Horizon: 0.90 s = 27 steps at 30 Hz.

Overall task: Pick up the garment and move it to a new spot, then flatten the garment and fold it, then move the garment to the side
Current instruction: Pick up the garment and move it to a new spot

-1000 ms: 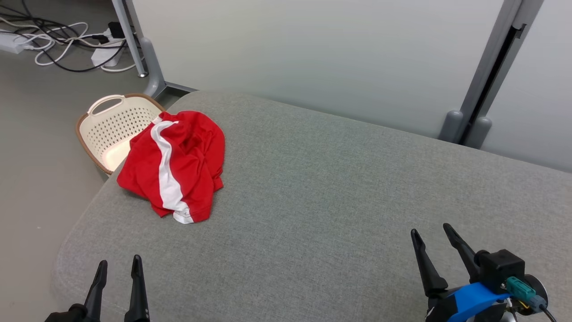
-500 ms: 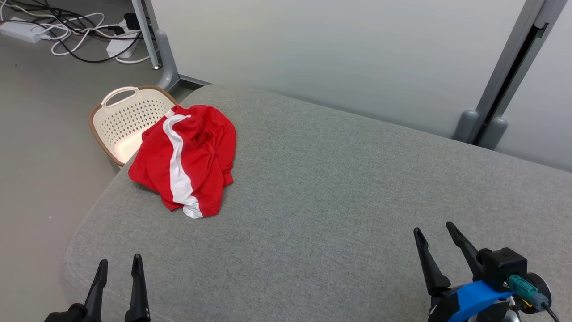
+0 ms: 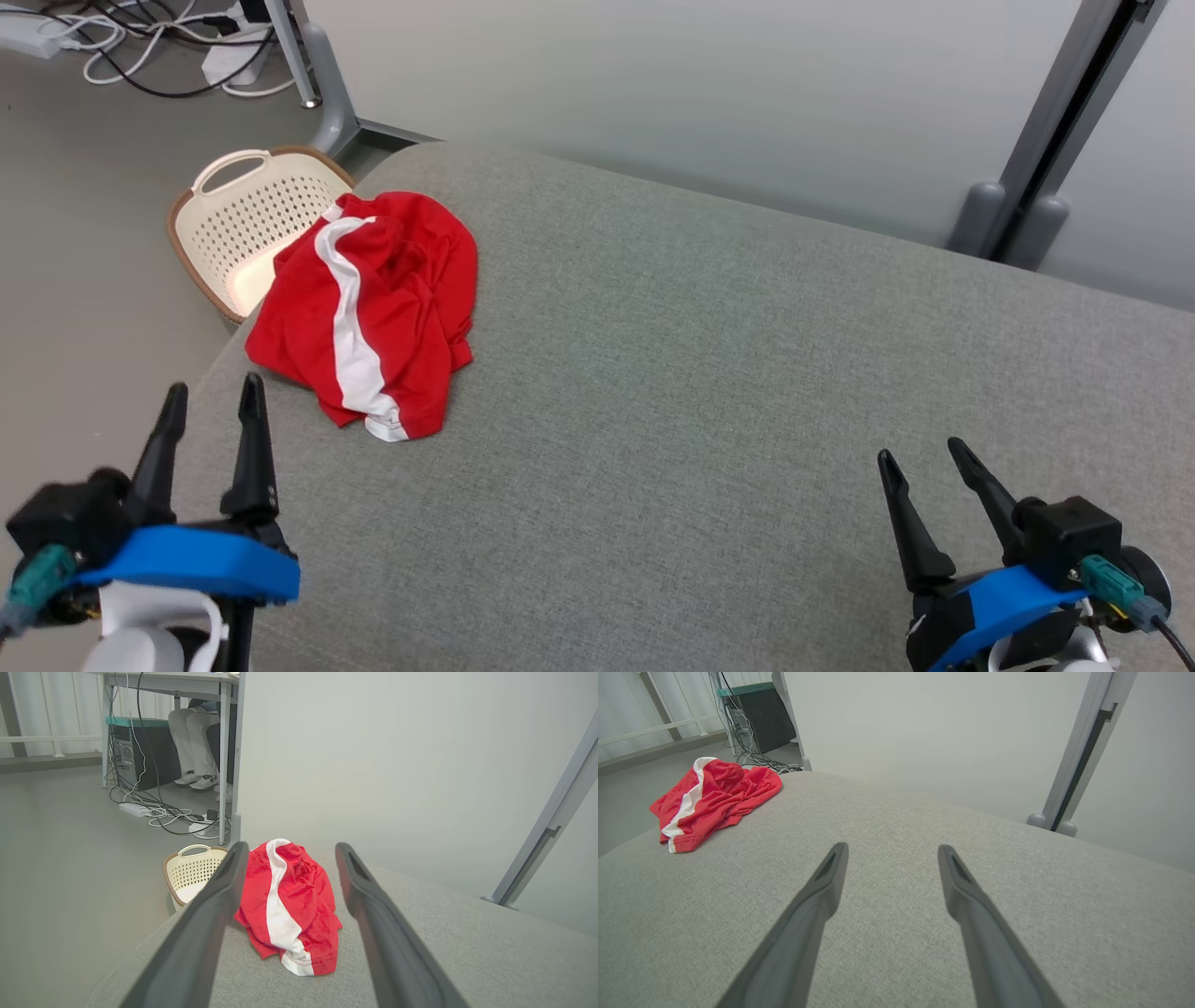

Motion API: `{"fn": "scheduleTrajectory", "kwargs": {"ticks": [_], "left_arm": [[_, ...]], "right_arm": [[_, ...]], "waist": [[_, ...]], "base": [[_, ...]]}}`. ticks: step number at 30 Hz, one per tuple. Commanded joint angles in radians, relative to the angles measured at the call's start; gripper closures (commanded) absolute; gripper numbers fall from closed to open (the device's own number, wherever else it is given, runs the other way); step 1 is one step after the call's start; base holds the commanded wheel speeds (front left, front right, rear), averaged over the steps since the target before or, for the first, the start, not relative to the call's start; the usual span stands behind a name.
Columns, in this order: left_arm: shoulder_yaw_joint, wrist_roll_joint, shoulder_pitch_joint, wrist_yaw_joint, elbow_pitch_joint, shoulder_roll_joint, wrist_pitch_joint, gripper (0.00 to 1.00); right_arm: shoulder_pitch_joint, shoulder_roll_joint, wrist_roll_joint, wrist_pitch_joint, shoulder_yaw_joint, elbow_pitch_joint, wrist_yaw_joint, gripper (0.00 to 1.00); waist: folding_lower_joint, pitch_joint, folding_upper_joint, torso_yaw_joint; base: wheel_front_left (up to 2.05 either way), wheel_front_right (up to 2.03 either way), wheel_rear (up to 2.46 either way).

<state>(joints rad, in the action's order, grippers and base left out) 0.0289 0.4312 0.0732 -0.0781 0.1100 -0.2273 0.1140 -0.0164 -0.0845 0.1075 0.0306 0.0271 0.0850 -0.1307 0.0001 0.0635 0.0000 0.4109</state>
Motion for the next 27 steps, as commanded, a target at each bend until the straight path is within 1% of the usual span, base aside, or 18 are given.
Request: {"fn": "scheduleTrajectory", "kwargs": {"ticks": [1,4,9,12,14,17,20,21,24,27], "left_arm": [[-0.007,0.011,0.04,0.006,0.0,-0.013,-0.026,0.0],[-0.023,0.03,0.124,0.019,0.023,-0.042,-0.11,0.0],[-0.083,0.096,0.254,0.044,0.072,-0.084,-0.217,0.0],[-0.125,0.143,0.318,0.037,0.107,-0.117,-0.254,0.0],[-0.142,0.151,0.333,0.038,0.149,-0.148,-0.278,0.0],[-0.19,0.18,0.36,0.047,0.194,-0.193,-0.3,0.0],[-0.234,0.221,0.381,0.045,0.246,-0.218,-0.315,0.0],[-0.234,0.221,0.381,0.045,0.246,-0.218,-0.315,0.0],[-0.275,0.257,0.415,0.031,0.322,-0.249,-0.304,0.0],[-0.293,0.274,0.45,0.018,0.4,-0.274,-0.298,0.0]], "right_arm": [[-0.019,-0.006,-0.004,0.0,0.001,-0.01,0.0,0.0],[-0.036,-0.008,-0.011,-0.009,0.012,-0.026,0.0,0.0],[-0.07,-0.037,-0.015,-0.031,0.021,-0.056,0.0,0.0],[-0.092,-0.058,-0.02,-0.049,0.024,-0.09,0.0,0.0],[-0.106,-0.073,-0.014,-0.058,0.035,-0.104,0.0,0.0],[-0.141,-0.094,-0.008,-0.069,0.052,-0.134,0.0,0.0],[-0.162,-0.109,-0.004,-0.074,0.053,-0.159,0.0,0.0],[-0.162,-0.109,-0.004,-0.074,0.053,-0.159,0.0,0.0],[-0.181,-0.123,-0.005,-0.079,0.053,-0.185,0.0,0.0],[-0.192,-0.132,-0.002,-0.085,0.048,-0.206,0.0,0.0]], "waist": [[-0.0001,0.029,0.0,-0.016],[-0.0001,0.066,0.0,-0.042],[-0.0001,0.149,0.0,-0.087],[-0.0001,0.216,0.0,-0.121],[-0.0001,0.251,0.0,-0.148],[-0.0001,0.316,0.0,-0.201],[-0.0001,0.374,0.0,-0.244],[-0.0001,0.374,0.0,-0.244],[-0.0001,0.432,0.0,-0.28],[-0.0001,0.488,0.0,-0.311]], "base": [[0.0,0.0,0.0],[0.0,0.0,0.0],[0.0,0.0,0.0],[0.0,0.0,0.0],[0.0,0.0,0.0],[0.0,0.0,0.0],[0.0,0.0,0.0],[0.0,0.0,0.0],[0.0,0.0,0.0],[0.0,0.0,0.0]]}}
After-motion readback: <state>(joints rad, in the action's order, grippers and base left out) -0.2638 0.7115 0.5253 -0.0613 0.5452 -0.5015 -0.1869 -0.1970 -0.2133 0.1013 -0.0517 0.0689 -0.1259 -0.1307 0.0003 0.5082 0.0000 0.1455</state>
